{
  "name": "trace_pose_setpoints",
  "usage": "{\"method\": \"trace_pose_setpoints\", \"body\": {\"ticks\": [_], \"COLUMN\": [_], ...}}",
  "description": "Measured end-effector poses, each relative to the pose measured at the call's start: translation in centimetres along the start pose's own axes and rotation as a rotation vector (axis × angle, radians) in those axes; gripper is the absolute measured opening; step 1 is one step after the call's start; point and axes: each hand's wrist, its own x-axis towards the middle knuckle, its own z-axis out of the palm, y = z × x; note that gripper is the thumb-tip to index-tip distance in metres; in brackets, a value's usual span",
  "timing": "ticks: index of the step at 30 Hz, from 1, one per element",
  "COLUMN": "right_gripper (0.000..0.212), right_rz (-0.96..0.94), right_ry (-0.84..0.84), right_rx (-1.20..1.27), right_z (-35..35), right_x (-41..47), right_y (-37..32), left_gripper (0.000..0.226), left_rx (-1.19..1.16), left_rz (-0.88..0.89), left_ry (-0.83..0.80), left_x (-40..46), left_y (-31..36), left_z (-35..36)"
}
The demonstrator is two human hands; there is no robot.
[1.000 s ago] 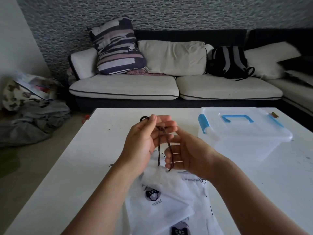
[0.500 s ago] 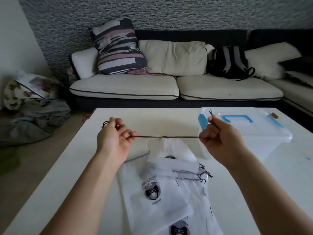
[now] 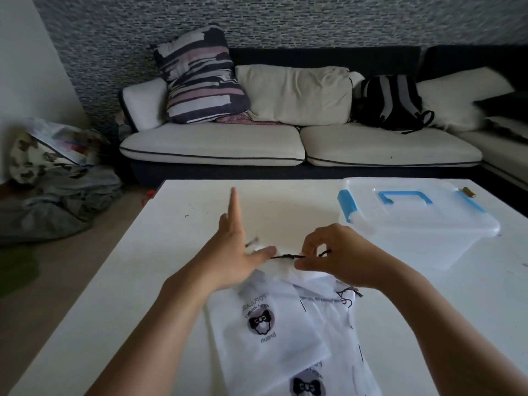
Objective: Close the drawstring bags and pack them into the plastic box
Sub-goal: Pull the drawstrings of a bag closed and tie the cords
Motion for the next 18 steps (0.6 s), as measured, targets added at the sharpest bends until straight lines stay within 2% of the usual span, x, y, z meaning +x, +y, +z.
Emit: {"method": "trace_pose_setpoints", "body": {"ticks": [2,5,7,11,14,16,18], "right_gripper": [0.014,0.011,0.01,0.007,0.006,0.011,0.019], "right_rz": [-0.023,-0.038,-0.046,-0.063,-0.095,-0.103,-0.126], "right_ry": [-0.001,0.054,0.09,0.184,0.284,0.322,0.336], "right_rx": [0.09,0.141,0.117,-0.033,-0.168,-0.283,-0.394], "right_z": [-0.1,-0.4,-0.4,0.0,0.1,0.2,0.6], "right_x": [-0.1,-0.1,-0.2,0.0,0.1,0.1,0.1], "right_y": [-0.1,-0.1,0.0,0.5,0.9,0.8,0.7], "left_gripper": [0.098,0.04,0.022,0.028,0.027,0.031,0.033], "left_rx": [0.027,0.124,0.146,0.168,0.196,0.091,-0.101], "left_rz": [0.072,0.158,0.163,0.185,0.275,0.344,0.338], "left_ry": [-0.038,-0.113,-0.133,-0.115,0.002,0.073,0.07], "left_x": [-0.4,-0.2,0.0,0.0,0.1,0.1,0.0], "left_y": [0.1,-0.3,-0.5,-0.4,-0.3,-0.3,0.0], "left_z": [-0.2,-0.4,-0.4,-0.1,-0.1,0.1,0.3]}}
